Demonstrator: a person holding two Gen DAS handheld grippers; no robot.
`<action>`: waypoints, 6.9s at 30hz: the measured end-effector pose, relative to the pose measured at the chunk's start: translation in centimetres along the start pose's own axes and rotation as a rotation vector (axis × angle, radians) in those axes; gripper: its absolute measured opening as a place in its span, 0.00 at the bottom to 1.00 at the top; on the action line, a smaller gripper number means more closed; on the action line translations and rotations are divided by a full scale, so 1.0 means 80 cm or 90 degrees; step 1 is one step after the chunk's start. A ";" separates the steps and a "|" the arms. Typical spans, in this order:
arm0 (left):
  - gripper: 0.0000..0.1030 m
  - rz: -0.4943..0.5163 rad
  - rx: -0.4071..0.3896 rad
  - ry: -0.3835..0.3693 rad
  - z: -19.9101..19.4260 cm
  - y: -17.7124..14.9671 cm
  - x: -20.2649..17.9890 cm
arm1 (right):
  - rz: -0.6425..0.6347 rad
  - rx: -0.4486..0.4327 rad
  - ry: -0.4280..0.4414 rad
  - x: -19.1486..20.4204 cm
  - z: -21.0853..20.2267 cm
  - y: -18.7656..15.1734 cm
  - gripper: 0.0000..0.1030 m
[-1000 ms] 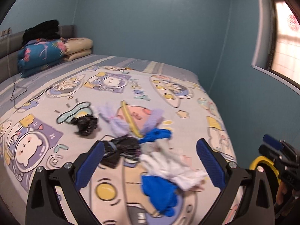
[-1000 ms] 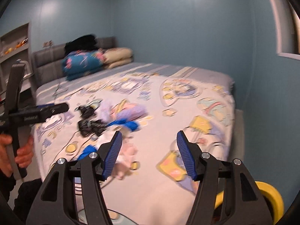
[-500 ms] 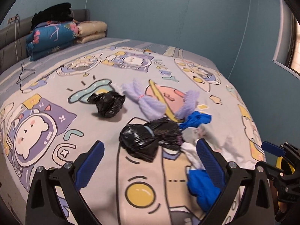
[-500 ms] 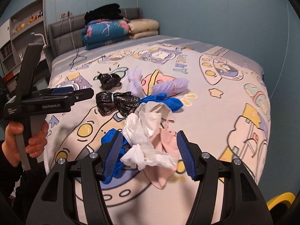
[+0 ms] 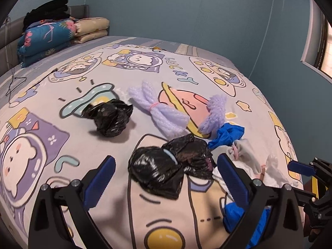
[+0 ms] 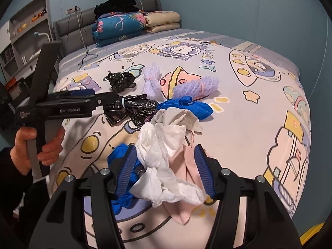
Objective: Collect trash
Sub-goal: 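Grasp black plastic bag with left tool while right tool grasps white tissue, then carry black bag and tissue to the yellow bin and release both, then grasp blue glove with left tool while right tool grasps pink cloth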
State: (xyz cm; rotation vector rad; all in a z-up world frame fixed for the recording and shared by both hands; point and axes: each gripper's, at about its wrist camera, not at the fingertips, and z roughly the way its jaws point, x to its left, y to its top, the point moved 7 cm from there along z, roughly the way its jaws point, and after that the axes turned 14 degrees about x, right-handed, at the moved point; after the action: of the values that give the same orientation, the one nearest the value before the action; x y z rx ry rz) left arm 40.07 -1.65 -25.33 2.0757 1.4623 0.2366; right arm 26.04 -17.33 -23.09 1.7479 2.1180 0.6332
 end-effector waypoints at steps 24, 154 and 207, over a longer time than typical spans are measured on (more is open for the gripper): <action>0.54 0.022 0.051 -0.079 0.050 0.007 -0.002 | 0.085 0.073 0.119 -0.014 0.033 0.021 0.32; 0.38 0.397 0.090 -0.254 -0.114 -0.186 -0.523 | 0.358 -0.188 -0.227 -0.267 -0.369 -0.273 0.03; 0.86 0.070 0.024 -0.045 -0.105 -0.086 -0.115 | 0.055 -0.072 -0.036 -0.071 -0.123 -0.080 0.44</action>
State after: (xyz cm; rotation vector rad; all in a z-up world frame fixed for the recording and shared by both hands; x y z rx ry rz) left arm 27.21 -5.43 -20.62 2.1741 1.3227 0.1777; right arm 16.81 -25.16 -18.25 1.7813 1.9393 0.7038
